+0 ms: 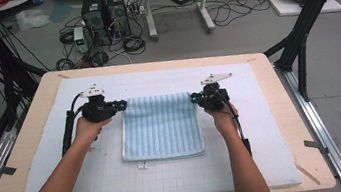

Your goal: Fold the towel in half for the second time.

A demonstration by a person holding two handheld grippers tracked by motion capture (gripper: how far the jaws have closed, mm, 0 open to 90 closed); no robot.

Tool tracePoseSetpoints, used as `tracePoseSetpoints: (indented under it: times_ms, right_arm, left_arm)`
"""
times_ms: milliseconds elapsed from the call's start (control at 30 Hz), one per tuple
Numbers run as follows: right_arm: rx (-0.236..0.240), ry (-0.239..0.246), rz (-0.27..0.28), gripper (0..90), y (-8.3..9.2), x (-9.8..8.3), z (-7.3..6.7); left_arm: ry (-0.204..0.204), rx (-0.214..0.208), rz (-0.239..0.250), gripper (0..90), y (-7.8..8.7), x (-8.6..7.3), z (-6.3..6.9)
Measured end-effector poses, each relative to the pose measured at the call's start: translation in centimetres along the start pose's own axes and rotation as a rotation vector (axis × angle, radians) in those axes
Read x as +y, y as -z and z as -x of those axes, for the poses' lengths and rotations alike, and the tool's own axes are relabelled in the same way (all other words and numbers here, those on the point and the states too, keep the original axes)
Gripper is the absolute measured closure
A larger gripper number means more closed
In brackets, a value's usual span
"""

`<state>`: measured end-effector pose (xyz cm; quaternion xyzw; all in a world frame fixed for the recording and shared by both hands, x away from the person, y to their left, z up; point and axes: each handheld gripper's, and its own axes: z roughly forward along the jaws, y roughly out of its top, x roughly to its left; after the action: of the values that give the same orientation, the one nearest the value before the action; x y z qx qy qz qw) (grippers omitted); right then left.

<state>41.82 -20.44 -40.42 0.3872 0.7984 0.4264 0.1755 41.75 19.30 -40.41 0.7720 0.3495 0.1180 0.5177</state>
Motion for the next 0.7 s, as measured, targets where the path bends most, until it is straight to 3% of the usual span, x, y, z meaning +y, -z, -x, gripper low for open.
tracePoseSetpoints:
  times_ms: [300,500,700]
  right_arm:
    - [0.023,0.024,0.030,85.3,1.7,-1.3,-1.7]
    - [0.030,0.053,0.042,85.2,2.9,-2.6,-3.1]
    - [0.045,0.043,0.054,85.3,3.9,-4.3,-4.2]
  left_arm:
    - [0.002,-0.041,0.033,84.6,1.5,-2.1,1.2]
    - [-0.019,-0.069,0.053,84.6,2.6,-4.1,2.4]
    - [-0.019,-0.091,0.079,84.6,3.3,-4.9,3.1]
